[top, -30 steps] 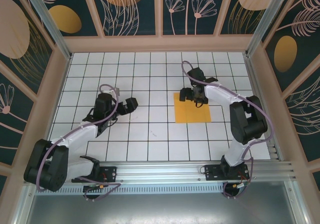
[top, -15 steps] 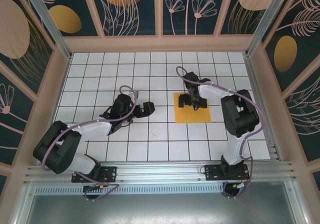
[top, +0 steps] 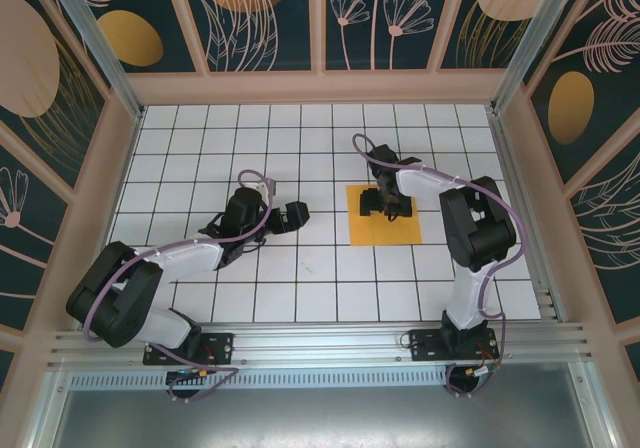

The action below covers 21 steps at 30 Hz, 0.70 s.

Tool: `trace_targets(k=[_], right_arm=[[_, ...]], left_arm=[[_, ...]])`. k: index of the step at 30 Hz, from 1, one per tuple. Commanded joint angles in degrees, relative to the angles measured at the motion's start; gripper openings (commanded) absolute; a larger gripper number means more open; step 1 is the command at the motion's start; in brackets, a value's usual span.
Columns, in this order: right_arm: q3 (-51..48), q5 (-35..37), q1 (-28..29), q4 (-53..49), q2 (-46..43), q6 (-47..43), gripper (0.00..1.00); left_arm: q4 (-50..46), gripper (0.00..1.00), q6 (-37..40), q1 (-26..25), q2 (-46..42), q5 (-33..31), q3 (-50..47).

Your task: Fold a paper plane with a square sheet of paper (pick it up from the middle)

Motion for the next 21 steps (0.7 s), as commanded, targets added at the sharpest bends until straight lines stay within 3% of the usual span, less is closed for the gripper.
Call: trace_targets(k=[1, 12, 21], right_arm=[[-1.77, -3.12, 0.18, -0.39, 2.21, -0.38, 0.82], [0.15, -0.45, 0.75, -1.56, 0.55, -0.35, 0.71], [1.01, -6.47, 0.91, -0.59, -4.2, 0.24, 0.53]], left_arm=[[2.06, 0.99, -0.69, -0.34, -0.11, 0.31, 1.3], [3.34, 0.99, -1.31, -0.47, 0.94, 1.45, 1.37], [4.05, 0.98, -1.83, -0.43, 0.67, 1.59, 1.48]])
